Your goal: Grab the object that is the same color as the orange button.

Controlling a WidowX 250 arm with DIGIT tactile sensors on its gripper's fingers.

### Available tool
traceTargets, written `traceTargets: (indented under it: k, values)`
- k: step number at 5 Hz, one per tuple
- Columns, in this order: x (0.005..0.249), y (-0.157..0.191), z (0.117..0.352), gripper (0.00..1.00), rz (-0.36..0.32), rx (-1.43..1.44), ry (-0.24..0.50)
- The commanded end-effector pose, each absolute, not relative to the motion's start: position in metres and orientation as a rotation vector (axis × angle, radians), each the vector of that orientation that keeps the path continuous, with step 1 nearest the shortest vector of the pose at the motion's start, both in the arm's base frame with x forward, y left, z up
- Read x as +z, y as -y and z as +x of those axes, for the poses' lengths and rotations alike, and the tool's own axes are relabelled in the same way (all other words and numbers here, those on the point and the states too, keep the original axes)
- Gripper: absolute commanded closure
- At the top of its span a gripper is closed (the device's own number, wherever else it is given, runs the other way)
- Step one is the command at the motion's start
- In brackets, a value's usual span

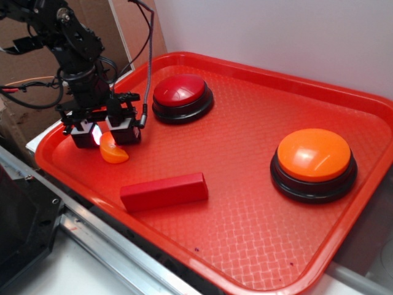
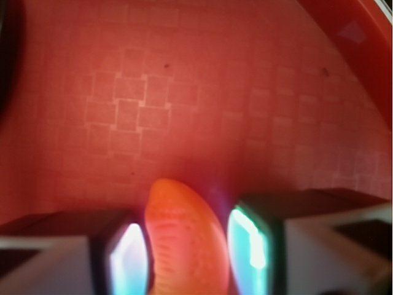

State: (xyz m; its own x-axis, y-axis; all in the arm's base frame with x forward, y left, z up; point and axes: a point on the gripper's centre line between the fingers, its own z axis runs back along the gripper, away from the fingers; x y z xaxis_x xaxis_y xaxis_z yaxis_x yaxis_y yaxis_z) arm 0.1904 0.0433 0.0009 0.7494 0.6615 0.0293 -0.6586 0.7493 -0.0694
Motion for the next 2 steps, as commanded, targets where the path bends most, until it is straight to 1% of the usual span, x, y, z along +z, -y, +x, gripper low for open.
traceTargets:
  k: [1,2]
  values:
    - [0.004,-0.041,0.185,1.0,-0.05,0.708,0.065]
    - [0.023,-0.036,0.187,1.0,-0.017,0.708,0.038]
